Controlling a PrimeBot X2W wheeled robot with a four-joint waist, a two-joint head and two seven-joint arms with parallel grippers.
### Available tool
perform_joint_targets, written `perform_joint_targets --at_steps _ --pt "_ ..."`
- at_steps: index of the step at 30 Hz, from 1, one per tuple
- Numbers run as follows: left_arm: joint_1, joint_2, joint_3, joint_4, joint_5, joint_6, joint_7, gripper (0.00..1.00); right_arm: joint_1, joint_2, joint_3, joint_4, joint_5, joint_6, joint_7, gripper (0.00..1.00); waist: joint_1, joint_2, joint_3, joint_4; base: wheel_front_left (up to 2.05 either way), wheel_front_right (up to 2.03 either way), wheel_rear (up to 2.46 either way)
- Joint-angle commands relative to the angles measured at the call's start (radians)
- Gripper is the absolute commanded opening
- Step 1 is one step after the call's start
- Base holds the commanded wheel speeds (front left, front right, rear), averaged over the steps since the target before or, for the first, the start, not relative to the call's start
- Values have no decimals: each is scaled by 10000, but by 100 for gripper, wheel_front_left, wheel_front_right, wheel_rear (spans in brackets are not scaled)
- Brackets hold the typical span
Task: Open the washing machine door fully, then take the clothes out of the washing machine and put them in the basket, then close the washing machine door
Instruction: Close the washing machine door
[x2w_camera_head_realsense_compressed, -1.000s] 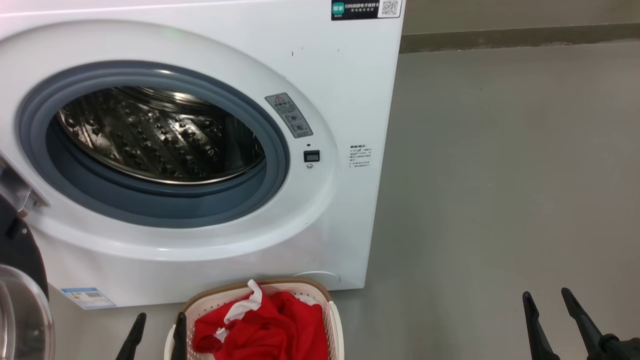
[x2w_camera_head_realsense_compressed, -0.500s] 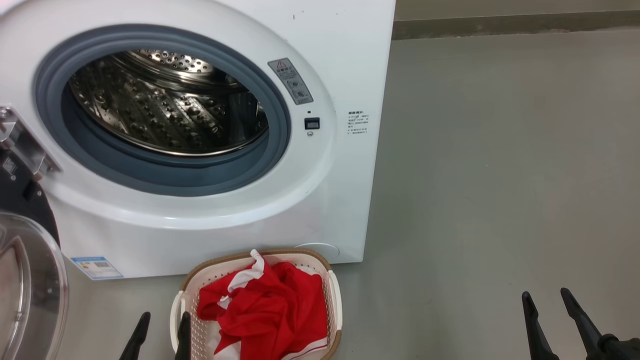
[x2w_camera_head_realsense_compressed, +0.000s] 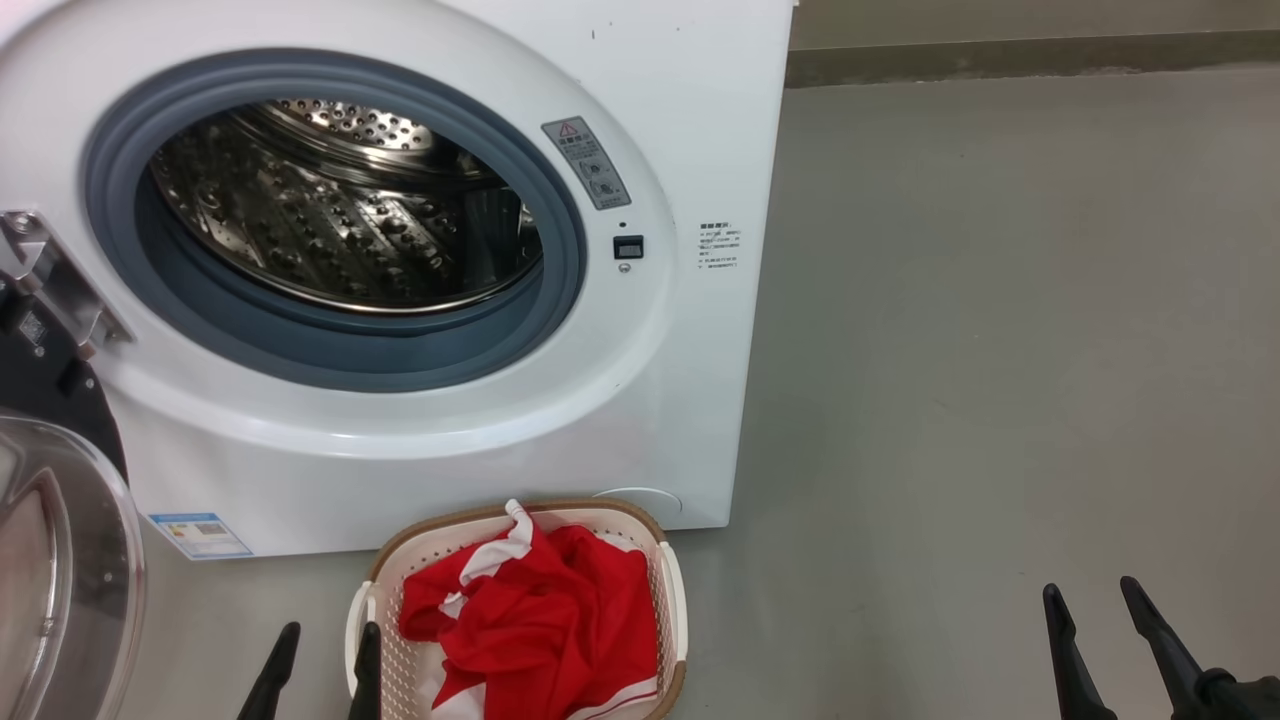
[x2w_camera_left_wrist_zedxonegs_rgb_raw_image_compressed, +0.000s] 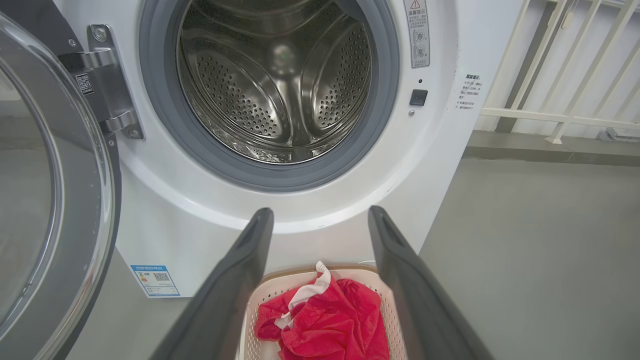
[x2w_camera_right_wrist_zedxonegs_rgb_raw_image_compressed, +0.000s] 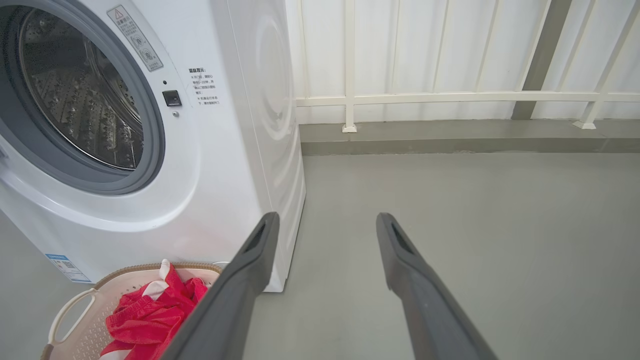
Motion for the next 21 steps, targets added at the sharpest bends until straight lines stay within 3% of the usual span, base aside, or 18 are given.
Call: perform_joint_targets --at_steps 1,10,21 --pt "-259 99 328 -282 56 -54 -61 100 -162 -186 206 -195 -26 63 -65 100 0 0 -9 31 0 0 0" --pt "-285 99 264 -230 -219 185 -61 100 -384 -310 540 -67 -25 63 -65 100 0 0 -19 707 0 0 0" --pt "98 99 77 -125 -732 866 -61 100 -916 -639 1342 323 107 63 -65 100 0 0 -304 2409 0 0 0"
